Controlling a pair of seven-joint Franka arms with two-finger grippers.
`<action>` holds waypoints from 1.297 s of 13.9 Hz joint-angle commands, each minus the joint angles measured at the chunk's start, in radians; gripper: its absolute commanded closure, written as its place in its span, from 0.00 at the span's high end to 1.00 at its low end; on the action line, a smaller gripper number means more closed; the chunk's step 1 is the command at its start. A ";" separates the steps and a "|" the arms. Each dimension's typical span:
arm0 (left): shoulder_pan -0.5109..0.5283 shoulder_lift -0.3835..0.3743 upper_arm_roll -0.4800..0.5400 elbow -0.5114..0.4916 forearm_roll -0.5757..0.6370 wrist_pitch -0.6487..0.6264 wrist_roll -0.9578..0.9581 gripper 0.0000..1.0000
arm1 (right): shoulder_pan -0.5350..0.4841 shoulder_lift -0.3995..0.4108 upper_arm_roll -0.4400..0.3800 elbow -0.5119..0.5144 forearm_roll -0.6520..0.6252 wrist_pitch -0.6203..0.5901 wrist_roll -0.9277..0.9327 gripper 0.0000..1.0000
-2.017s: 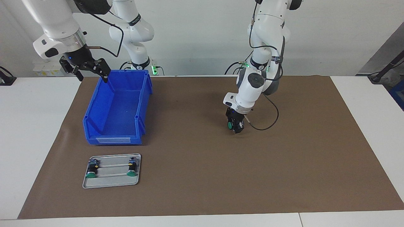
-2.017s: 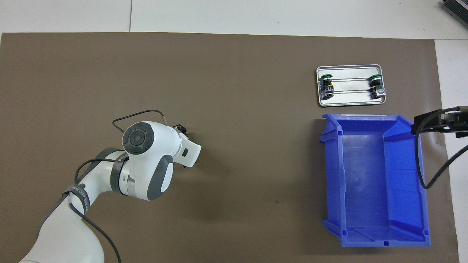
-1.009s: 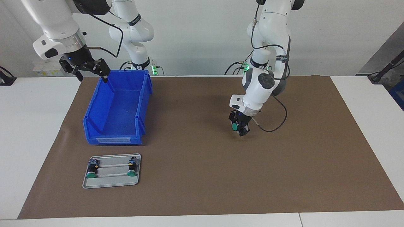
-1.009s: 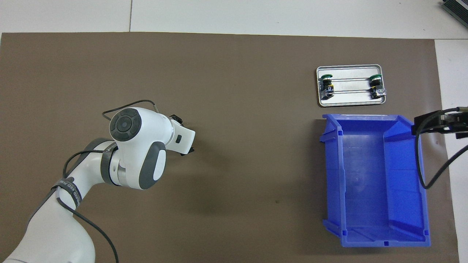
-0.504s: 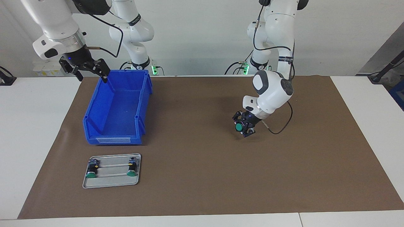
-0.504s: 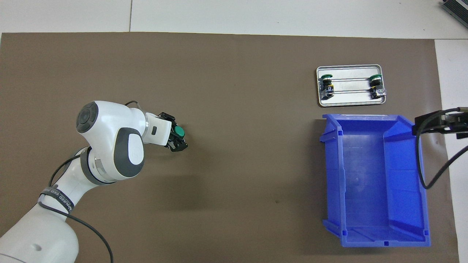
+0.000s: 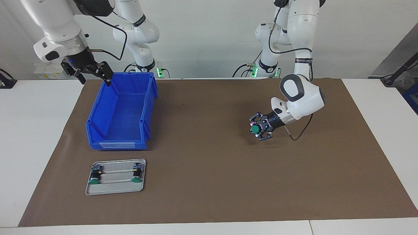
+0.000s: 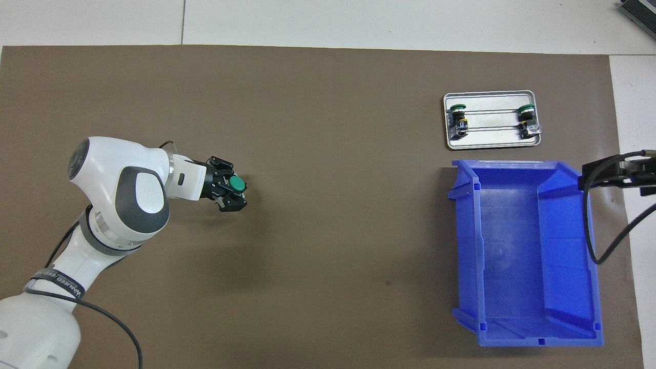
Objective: Place and press button with both arms
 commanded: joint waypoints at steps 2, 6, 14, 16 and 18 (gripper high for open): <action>0.064 -0.058 -0.007 -0.097 -0.096 -0.075 0.189 0.21 | -0.009 -0.024 0.005 -0.028 0.001 0.014 0.013 1.00; 0.083 -0.063 -0.007 -0.169 -0.250 -0.123 0.384 0.24 | -0.009 -0.024 0.005 -0.030 0.001 0.012 0.013 1.00; 0.133 -0.045 -0.006 -0.255 -0.380 -0.273 0.609 0.25 | -0.011 -0.035 0.005 -0.045 0.001 0.012 0.010 1.00; 0.133 -0.045 -0.006 -0.279 -0.422 -0.287 0.638 0.25 | -0.011 -0.035 0.005 -0.045 0.001 0.012 0.010 1.00; 0.126 -0.043 -0.006 -0.308 -0.486 -0.307 0.703 0.25 | -0.011 -0.035 0.005 -0.045 0.001 0.012 0.010 1.00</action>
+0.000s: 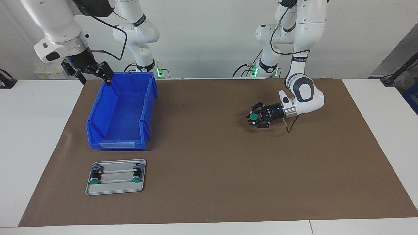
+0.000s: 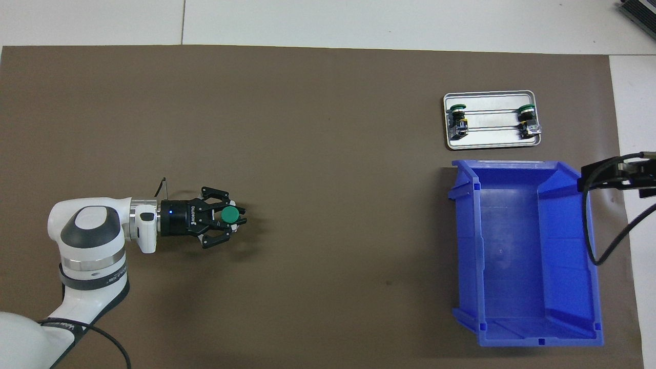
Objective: Place and press button with both arms
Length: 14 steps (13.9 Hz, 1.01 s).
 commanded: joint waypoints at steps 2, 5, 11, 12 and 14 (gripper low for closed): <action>0.002 0.023 -0.002 -0.047 -0.084 -0.074 0.108 0.25 | -0.010 -0.030 0.005 -0.036 0.001 0.012 0.010 1.00; 0.026 0.111 0.001 -0.037 -0.125 -0.147 0.216 0.25 | -0.010 -0.030 0.005 -0.036 0.001 0.012 0.010 1.00; 0.029 0.109 0.002 -0.037 -0.148 -0.169 0.219 0.49 | -0.010 -0.032 0.005 -0.037 0.001 0.012 0.010 1.00; 0.034 0.109 0.002 -0.037 -0.148 -0.170 0.217 0.53 | -0.010 -0.032 0.005 -0.036 0.001 0.012 0.010 1.00; 0.034 0.109 0.004 -0.043 -0.148 -0.172 0.217 0.58 | -0.010 -0.032 0.003 -0.037 0.001 0.012 0.010 1.00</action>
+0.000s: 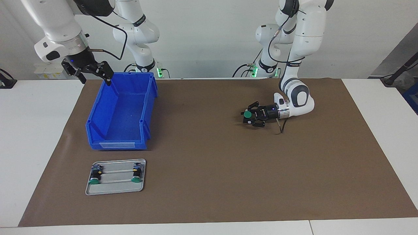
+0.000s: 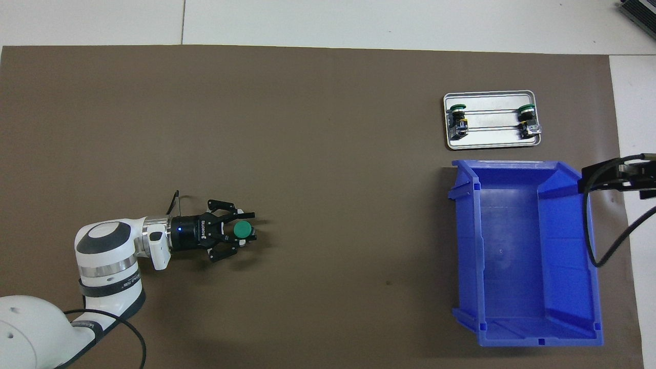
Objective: Place and press button with both arms
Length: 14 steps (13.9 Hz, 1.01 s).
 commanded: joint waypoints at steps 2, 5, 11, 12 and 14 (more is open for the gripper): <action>0.012 0.007 0.004 -0.009 -0.015 -0.021 0.025 0.68 | -0.009 -0.027 0.005 -0.032 0.001 0.012 0.007 1.00; 0.012 0.005 0.004 -0.020 -0.013 -0.021 0.026 0.69 | -0.009 -0.027 0.003 -0.032 0.001 0.012 0.007 1.00; 0.012 -0.001 0.004 -0.057 -0.013 -0.021 0.026 0.86 | -0.011 -0.028 0.000 -0.037 0.001 0.014 0.004 1.00; 0.012 -0.001 0.005 -0.057 -0.013 -0.021 0.026 0.90 | -0.011 -0.028 0.000 -0.037 0.001 0.014 0.004 1.00; 0.014 -0.002 0.005 -0.060 -0.013 -0.023 0.025 0.99 | -0.011 -0.028 0.000 -0.037 0.001 0.014 0.004 1.00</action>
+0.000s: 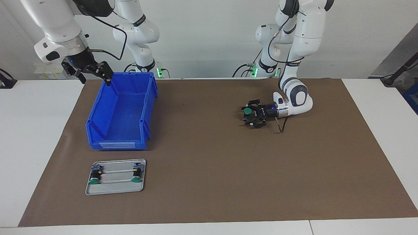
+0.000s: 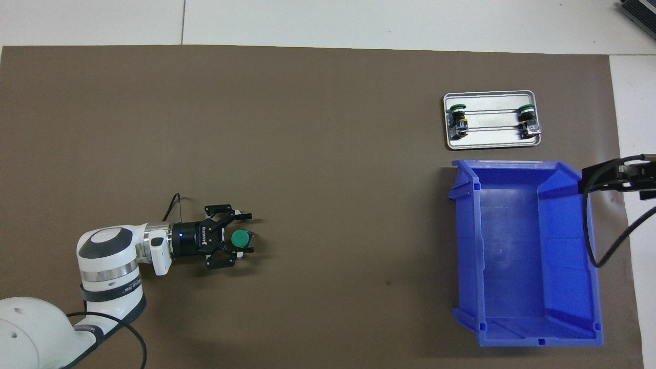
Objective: Place and press button with both arms
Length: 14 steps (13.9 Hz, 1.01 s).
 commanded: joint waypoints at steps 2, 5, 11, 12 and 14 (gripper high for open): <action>0.022 -0.006 0.004 -0.026 -0.013 -0.023 0.023 0.99 | -0.008 -0.027 -0.001 -0.032 0.001 0.014 0.004 1.00; 0.053 -0.006 0.005 -0.025 -0.002 -0.032 0.020 0.99 | -0.008 -0.027 -0.001 -0.032 0.001 0.014 0.004 1.00; 0.218 -0.004 0.007 0.023 0.244 -0.058 -0.041 0.99 | -0.008 -0.027 -0.001 -0.032 0.001 0.014 0.002 1.00; 0.261 -0.004 0.007 0.035 0.299 -0.091 -0.067 0.99 | -0.008 -0.027 -0.001 -0.032 0.001 0.014 0.002 1.00; 0.329 -0.004 0.007 0.087 0.381 -0.130 -0.133 0.99 | -0.008 -0.027 -0.001 -0.032 0.001 0.014 0.002 1.00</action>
